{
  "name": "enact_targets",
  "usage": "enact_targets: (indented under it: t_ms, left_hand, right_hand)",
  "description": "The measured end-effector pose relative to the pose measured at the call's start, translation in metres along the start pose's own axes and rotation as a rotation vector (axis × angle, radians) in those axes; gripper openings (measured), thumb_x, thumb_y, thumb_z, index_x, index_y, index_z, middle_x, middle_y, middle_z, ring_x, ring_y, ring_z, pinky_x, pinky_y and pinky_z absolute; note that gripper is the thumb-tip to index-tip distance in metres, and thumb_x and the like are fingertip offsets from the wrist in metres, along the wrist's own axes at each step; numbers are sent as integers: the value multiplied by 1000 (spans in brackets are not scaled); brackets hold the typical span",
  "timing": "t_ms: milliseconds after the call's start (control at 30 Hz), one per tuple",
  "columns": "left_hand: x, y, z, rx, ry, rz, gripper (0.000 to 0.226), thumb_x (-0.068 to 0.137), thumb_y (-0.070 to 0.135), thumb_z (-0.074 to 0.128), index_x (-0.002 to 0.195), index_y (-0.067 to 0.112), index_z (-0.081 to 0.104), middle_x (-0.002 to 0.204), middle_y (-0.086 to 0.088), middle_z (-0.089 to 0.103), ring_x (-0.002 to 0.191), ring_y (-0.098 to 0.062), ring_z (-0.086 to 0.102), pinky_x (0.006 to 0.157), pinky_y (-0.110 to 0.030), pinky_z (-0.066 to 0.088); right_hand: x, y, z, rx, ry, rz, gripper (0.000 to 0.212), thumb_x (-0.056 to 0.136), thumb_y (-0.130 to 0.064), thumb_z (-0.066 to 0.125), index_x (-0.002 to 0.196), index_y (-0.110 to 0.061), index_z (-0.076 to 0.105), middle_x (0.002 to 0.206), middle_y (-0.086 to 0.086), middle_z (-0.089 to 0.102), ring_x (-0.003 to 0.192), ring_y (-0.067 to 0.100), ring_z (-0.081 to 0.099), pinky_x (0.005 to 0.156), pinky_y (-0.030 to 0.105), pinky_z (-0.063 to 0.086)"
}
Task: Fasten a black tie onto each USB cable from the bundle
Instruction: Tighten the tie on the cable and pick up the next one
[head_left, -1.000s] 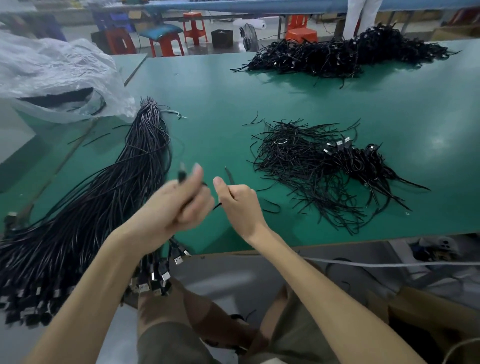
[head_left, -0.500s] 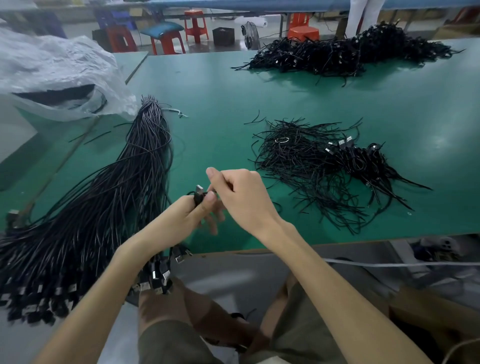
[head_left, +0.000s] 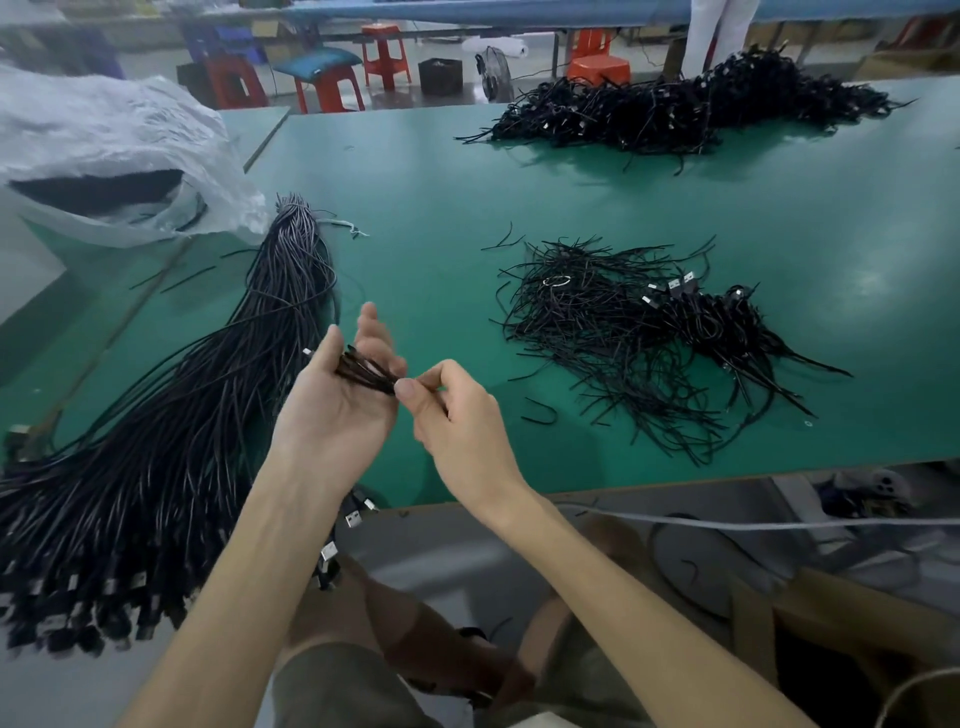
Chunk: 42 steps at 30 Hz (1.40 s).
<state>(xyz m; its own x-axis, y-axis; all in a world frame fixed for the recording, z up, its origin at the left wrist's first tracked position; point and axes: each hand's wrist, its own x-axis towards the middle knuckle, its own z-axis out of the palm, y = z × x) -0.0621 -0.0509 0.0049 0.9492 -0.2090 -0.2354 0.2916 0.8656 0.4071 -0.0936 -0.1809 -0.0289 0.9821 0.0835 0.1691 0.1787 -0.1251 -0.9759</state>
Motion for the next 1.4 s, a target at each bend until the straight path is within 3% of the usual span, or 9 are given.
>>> enact_targets:
  t_ms: [200, 433, 533, 700, 900, 1033, 1167, 1267, 1400]
  left_hand:
    - [-7, -4, -1, 137, -142, 4, 26, 95, 28, 55, 70, 26, 60, 59, 10, 40, 38, -13, 16, 41, -22, 28]
    - [1, -12, -9, 302, -131, -31, 38, 100, 41, 54, 65, 26, 57, 49, 11, 35, 32, -10, 27, 39, -17, 33]
    - [4, -19, -6, 513, -102, 36, 38, 97, 49, 58, 67, 25, 57, 55, 11, 34, 40, -6, 30, 47, -15, 40]
    - [8, -24, -6, 590, -197, 83, 45, 102, 49, 51, 65, 23, 53, 80, 4, 64, 68, -15, 59, 71, -30, 59]
    - [28, -30, -9, 456, -136, 6, 42, 100, 46, 52, 65, 23, 57, 105, -1, 76, 88, -14, 73, 74, -34, 62]
    - [44, -38, -9, 504, -133, -33, 37, 95, 42, 59, 66, 19, 65, 106, -7, 76, 84, -14, 72, 79, -30, 61]
    - [55, -35, -16, 558, -249, -102, 25, 105, 28, 53, 93, 7, 62, 124, -14, 71, 102, -20, 72, 88, -32, 59]
    - [57, -29, -20, 574, -369, -134, 21, 105, 15, 53, 113, -1, 64, 139, -22, 61, 123, -26, 65, 99, -30, 53]
    - [55, -22, -32, 624, -411, -131, 33, 107, 14, 47, 128, 0, 68, 147, -21, 56, 130, -27, 60, 102, -30, 51]
  right_hand:
    - [-3, -2, -10, -80, -148, 7, 25, 101, -32, 64, 111, -16, 47, 63, 1, 61, 57, 9, 51, 60, 20, 41]
    - [0, -5, -21, -205, -349, 10, 62, 94, -29, 73, 144, -21, 37, 95, -12, 62, 77, -8, 56, 70, 8, 41]
    - [1, -3, -24, -138, -319, 75, 66, 93, -41, 73, 146, -23, 39, 116, -8, 65, 100, 3, 61, 85, 14, 45]
    - [11, 6, -35, -81, -196, 82, 50, 93, -48, 70, 132, -20, 55, 98, -13, 61, 66, 1, 60, 72, 26, 49]
    - [36, 22, -43, -59, -243, 101, 24, 89, -40, 78, 101, -29, 61, 75, -23, 64, 56, 6, 60, 57, 16, 45]
    - [46, 38, -45, -45, -137, 93, 17, 84, -32, 80, 95, -26, 68, 67, -20, 64, 63, 7, 60, 70, 42, 57]
    - [43, 50, -45, -80, -6, 80, 29, 87, -31, 77, 66, -23, 59, 54, -14, 58, 52, 4, 52, 56, 29, 46]
    - [43, 50, -45, -77, 4, 82, 41, 91, -29, 76, 66, -3, 55, 52, -10, 52, 50, 6, 43, 54, 24, 35]
    - [41, 51, -46, -71, -43, 60, 30, 92, -31, 76, 72, -13, 62, 53, -16, 55, 52, 1, 47, 56, 18, 36]
